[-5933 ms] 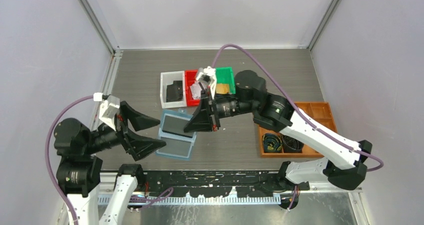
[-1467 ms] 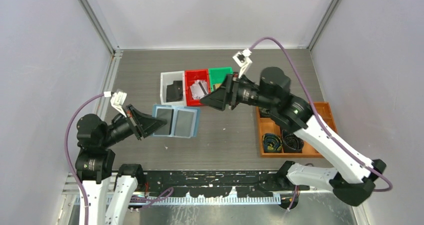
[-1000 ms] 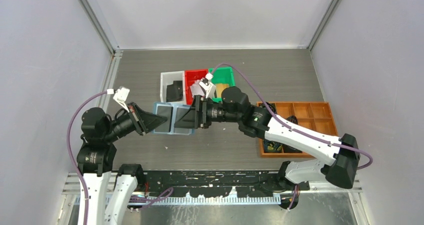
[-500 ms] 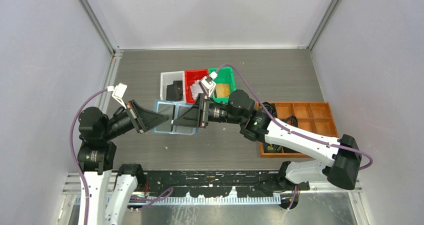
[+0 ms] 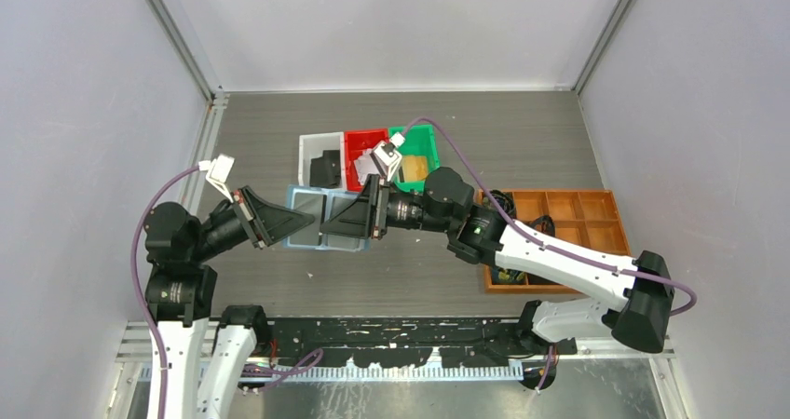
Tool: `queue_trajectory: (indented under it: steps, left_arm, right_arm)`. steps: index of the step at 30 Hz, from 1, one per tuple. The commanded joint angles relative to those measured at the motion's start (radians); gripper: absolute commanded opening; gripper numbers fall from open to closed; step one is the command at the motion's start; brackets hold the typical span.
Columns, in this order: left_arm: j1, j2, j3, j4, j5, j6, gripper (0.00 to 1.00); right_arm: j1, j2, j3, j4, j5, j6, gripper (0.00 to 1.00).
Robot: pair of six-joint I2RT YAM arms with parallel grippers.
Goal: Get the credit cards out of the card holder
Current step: Remove the credit card from the card holder.
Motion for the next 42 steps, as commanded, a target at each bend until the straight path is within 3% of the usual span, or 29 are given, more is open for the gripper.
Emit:
queue_trajectory:
  steps: [1, 4, 9, 22, 28, 34, 42]
  left_arm:
    - [-0.003, -0.030, 0.022, 0.106, 0.062, -0.032, 0.00]
    - [-0.003, -0.043, 0.042, -0.005, -0.013, 0.091, 0.00]
    - [-0.003, -0.061, 0.060, -0.129, -0.140, 0.251, 0.00]
    - [-0.003, -0.089, 0.055, -0.120, -0.168, 0.268, 0.00]
    - [-0.003, -0.087, 0.058, -0.089, -0.110, 0.192, 0.00]
    - [-0.003, -0.073, 0.019, 0.099, 0.018, -0.035, 0.00]
    - [-0.003, -0.068, 0.034, 0.149, 0.049, -0.136, 0.00]
  right_arm:
    - [0.040, 0.015, 0.109, -0.253, 0.199, -0.161, 0.56]
    - [0.077, 0.020, 0.189, -0.365, 0.291, -0.212, 0.55]
    - [0.122, 0.008, 0.246, -0.381, 0.366, -0.224, 0.53]
    - [0.170, 0.099, 0.278, -0.354, 0.482, -0.180, 0.52]
    - [0.169, 0.094, 0.246, -0.322, 0.485, -0.165, 0.50]
    - [0.165, 0.072, 0.201, -0.298, 0.467, -0.138, 0.50]
    - [0.165, 0.080, 0.183, -0.219, 0.421, -0.109, 0.50]
